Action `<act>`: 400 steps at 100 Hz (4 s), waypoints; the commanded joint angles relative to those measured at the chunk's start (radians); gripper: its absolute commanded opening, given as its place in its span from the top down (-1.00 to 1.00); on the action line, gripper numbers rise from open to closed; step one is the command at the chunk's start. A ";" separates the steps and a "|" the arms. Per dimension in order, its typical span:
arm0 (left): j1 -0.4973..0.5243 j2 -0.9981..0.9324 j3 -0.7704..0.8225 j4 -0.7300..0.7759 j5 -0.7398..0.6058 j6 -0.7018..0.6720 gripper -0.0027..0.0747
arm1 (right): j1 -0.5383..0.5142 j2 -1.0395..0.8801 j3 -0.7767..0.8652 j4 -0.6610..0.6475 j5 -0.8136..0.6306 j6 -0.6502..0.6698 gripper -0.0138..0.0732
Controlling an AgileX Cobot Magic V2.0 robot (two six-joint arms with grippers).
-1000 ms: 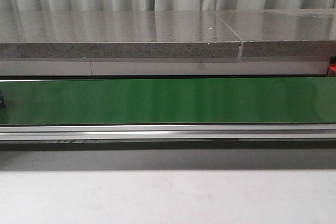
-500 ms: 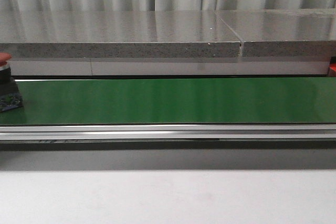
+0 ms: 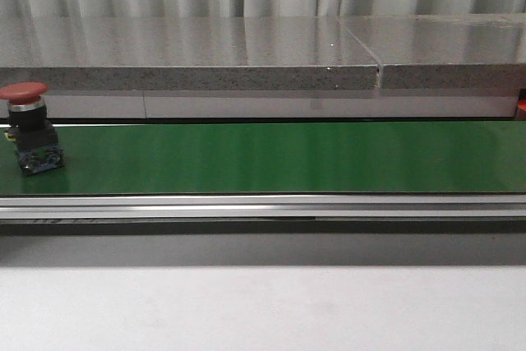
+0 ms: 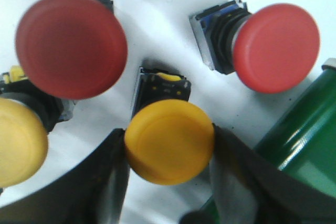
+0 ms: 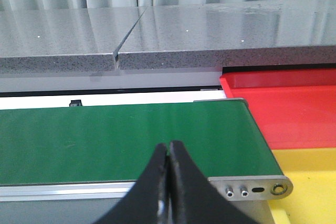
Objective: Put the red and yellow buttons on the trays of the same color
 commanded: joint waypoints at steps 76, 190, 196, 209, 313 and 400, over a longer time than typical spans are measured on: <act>-0.054 -0.353 -0.029 -0.004 0.111 0.162 0.31 | -0.001 -0.010 -0.016 -0.007 -0.083 -0.005 0.84; -0.182 -0.328 0.048 -0.005 0.024 0.178 -0.34 | -0.001 -0.010 -0.016 -0.007 -0.083 -0.005 0.84; -0.182 -0.350 0.048 -0.016 0.009 0.201 -0.34 | -0.001 -0.010 -0.016 -0.007 -0.083 -0.005 0.84; -0.182 -0.408 0.048 -0.041 -0.007 0.280 -0.33 | -0.001 -0.010 -0.016 -0.007 -0.083 -0.005 0.84; -0.559 -1.174 0.623 -0.006 -0.432 0.338 0.99 | -0.001 -0.010 -0.016 -0.007 -0.083 -0.005 0.84; -0.559 -1.594 0.876 -0.035 -0.435 0.338 0.99 | -0.001 0.013 -0.062 -0.008 -0.096 -0.005 0.84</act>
